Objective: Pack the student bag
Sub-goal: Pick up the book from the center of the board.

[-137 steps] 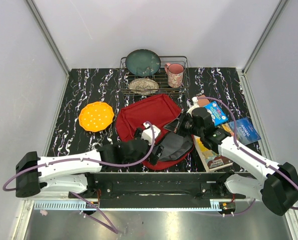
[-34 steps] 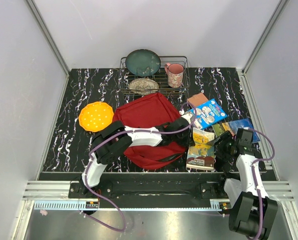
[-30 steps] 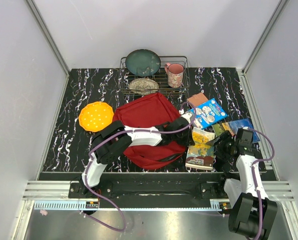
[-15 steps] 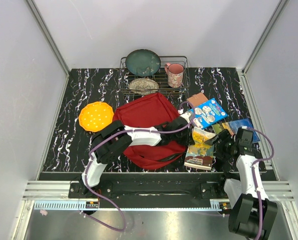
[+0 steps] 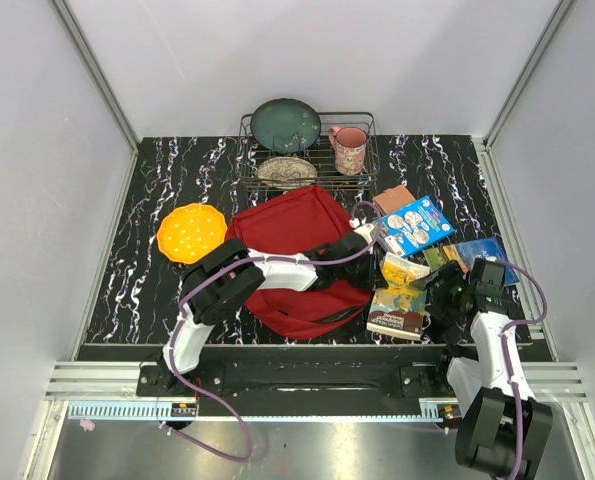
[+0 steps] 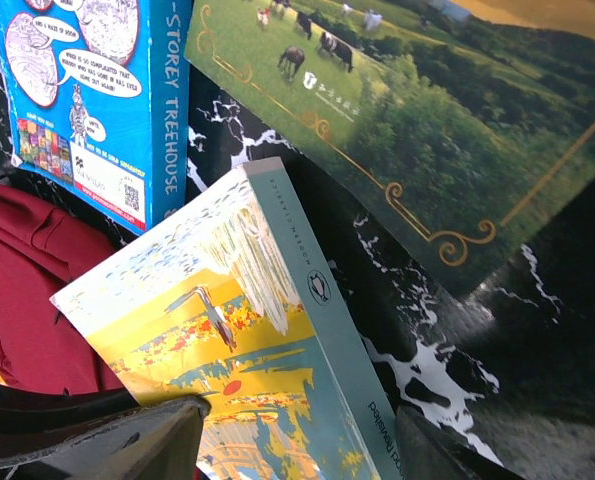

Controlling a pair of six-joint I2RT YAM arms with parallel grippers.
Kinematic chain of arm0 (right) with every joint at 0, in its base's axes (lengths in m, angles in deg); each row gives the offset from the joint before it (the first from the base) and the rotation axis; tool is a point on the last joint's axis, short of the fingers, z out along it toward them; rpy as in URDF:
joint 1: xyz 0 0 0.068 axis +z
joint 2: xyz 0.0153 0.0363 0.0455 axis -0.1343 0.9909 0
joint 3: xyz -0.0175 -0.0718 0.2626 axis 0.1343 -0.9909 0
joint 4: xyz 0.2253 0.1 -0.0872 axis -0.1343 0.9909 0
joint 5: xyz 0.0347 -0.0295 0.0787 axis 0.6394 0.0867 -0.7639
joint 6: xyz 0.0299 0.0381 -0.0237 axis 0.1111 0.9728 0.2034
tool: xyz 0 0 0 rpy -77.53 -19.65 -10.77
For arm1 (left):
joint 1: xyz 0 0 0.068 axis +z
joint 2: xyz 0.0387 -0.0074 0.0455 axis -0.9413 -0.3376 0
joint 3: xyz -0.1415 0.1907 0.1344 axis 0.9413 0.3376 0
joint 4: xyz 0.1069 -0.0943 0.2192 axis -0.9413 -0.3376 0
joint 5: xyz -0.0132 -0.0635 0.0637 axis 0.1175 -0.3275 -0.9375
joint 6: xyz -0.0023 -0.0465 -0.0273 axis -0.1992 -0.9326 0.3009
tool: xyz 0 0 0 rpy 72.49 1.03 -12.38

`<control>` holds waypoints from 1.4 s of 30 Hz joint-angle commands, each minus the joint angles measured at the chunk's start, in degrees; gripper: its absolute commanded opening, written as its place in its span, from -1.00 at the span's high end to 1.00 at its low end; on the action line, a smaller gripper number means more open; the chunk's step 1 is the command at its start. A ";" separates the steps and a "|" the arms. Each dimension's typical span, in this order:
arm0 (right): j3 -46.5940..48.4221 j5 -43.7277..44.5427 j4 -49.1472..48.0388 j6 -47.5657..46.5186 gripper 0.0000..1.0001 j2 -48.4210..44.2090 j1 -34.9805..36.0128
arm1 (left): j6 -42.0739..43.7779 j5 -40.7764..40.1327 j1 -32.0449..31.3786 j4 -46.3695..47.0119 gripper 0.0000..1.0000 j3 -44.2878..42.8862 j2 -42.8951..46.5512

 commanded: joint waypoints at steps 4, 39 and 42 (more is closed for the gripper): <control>0.21 -22.61 -9.30 1.31 -0.51 1.71 1.07 | -1.73 3.55 -0.76 5.17 1.00 2.18 -2.78; 3.72 -14.98 -1.39 -4.67 0.10 3.38 1.95 | -3.39 4.26 -0.59 8.60 1.00 4.55 -1.28; 4.07 -14.81 -0.96 -4.58 0.61 3.29 2.04 | -3.66 4.52 -0.59 9.21 1.00 4.90 -0.93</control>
